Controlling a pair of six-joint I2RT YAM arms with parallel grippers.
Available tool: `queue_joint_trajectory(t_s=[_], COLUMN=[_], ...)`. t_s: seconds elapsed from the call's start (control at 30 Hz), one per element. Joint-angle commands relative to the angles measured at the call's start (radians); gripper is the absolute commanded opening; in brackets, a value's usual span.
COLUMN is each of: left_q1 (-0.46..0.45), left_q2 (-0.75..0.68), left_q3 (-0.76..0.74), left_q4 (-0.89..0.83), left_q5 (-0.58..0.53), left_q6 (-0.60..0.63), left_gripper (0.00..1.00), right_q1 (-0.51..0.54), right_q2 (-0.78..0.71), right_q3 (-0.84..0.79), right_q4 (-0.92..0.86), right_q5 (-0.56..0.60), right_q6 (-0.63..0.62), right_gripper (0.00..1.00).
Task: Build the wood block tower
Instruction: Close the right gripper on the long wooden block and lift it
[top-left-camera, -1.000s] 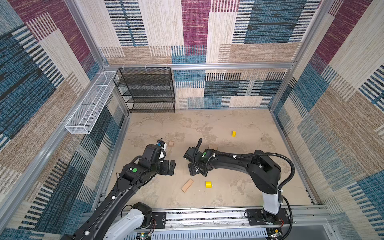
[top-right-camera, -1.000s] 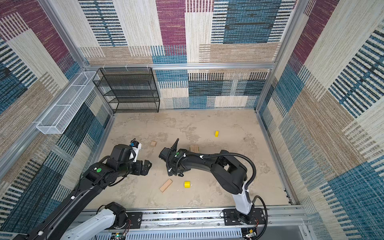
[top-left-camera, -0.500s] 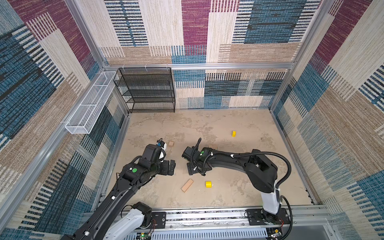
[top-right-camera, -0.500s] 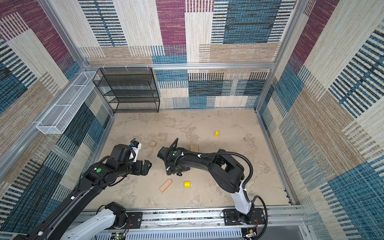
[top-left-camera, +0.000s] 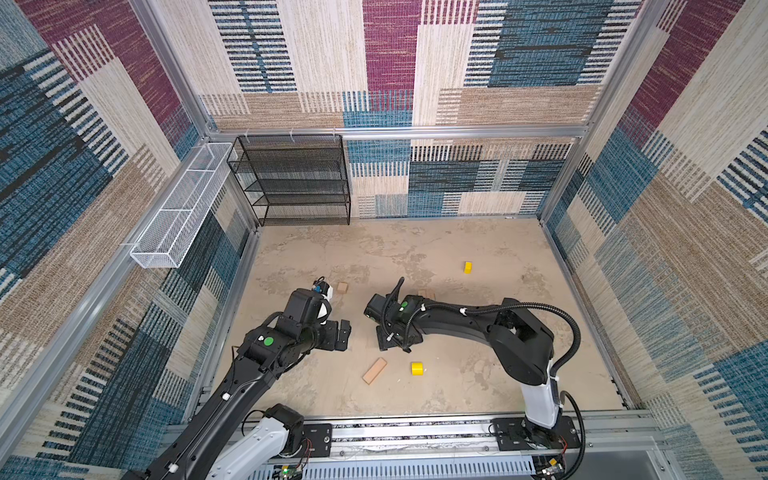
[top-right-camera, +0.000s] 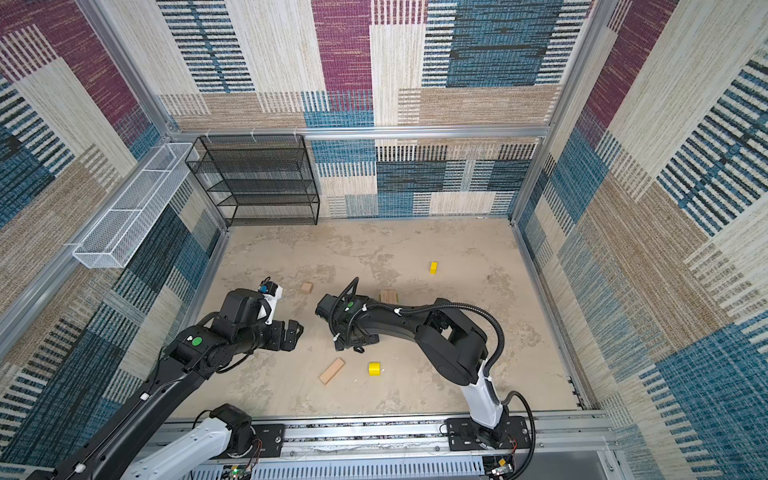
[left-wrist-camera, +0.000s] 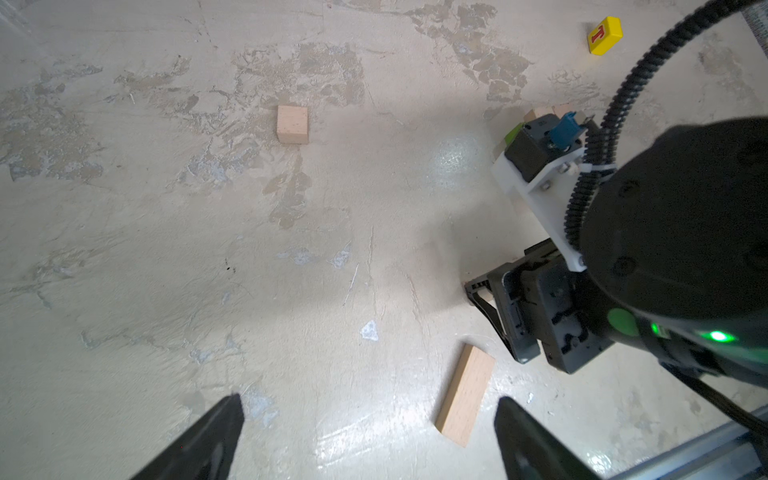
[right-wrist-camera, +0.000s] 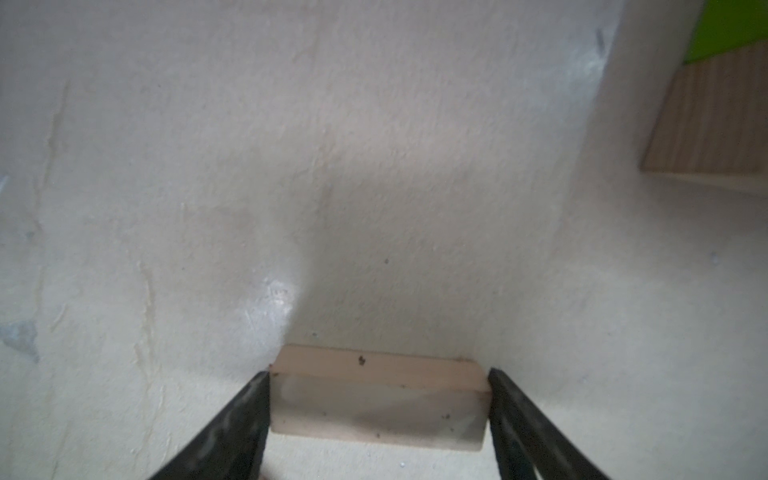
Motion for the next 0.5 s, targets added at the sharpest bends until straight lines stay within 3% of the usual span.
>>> queue_joint_trajectory(t_s=[0.0, 0.17, 0.47], left_q1=[0.002, 0.002, 0.002], left_q2=[-0.001, 0.002, 0.004], left_q3=[0.0, -0.001, -0.001], left_q4=[0.012, 0.011, 0.012], left_q5=[0.005, 0.004, 0.001], left_q6=[-0.002, -0.002, -0.003], left_gripper=[0.99, 0.99, 0.99], right_q1=[-0.002, -0.005, -0.008], right_q2=[0.001, 0.002, -0.02], right_q3=[0.005, 0.008, -0.003], right_q4=[-0.007, -0.005, 0.006], right_q5=[0.012, 0.013, 0.01], right_q6=[0.003, 0.001, -0.004], right_gripper=[0.78, 0.8, 0.73])
